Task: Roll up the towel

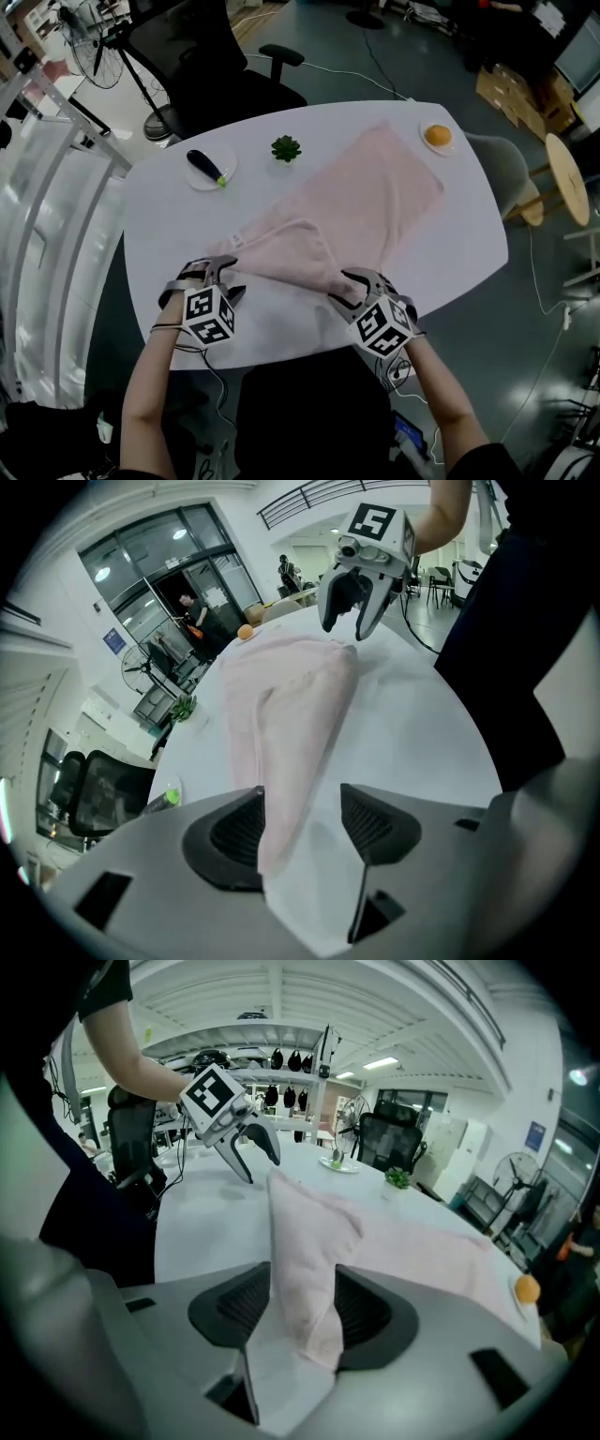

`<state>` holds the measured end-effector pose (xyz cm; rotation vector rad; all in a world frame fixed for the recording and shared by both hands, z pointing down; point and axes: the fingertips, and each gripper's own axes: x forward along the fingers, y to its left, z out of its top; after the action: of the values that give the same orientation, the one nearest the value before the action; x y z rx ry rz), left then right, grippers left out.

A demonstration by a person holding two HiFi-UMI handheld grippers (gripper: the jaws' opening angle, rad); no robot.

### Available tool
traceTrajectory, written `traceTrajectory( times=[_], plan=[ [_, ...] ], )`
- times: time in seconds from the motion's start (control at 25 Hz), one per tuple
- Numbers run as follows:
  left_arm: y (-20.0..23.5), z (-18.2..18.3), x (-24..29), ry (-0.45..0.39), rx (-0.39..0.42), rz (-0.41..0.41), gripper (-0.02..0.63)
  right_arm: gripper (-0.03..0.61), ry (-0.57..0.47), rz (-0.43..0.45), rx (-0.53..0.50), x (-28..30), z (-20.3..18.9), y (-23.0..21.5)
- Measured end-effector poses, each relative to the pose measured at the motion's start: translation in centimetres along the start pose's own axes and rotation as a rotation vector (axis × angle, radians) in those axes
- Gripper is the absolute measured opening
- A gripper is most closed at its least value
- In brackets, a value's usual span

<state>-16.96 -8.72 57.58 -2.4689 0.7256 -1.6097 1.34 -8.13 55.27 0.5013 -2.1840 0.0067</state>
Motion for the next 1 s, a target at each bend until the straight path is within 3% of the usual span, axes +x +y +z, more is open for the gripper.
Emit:
traceTrajectory(
  times=[0.32,0.56,0.76,0.88,1.0],
  plan=[
    [0.2,-2.9,1.7,0.071,0.036,0.016,0.274,0.227,0.074,-0.010,-0.089,1.4,-2.7,3.0],
    [1.0,-3.9,3.3,0.122,0.058,0.029,0.199,0.227,0.144,-0.034,-0.168,3.4,-4.7,2.4],
    [1.1,-4.0,3.7,0.137,0.061,-0.010,0.183,0.217,0.150,-0.020,-0.115,3.8,-5.3,1.9],
    [0.9,-4.1,3.8,0.140,0.045,-0.040,0.161,0.139,0.162,-0.050,-0.102,3.7,-5.7,1.1],
    [1.2,-4.1,3.9,0.140,0.037,-0.034,0.137,0.100,0.178,-0.057,-0.117,3.6,-5.9,0.9]
  ],
)
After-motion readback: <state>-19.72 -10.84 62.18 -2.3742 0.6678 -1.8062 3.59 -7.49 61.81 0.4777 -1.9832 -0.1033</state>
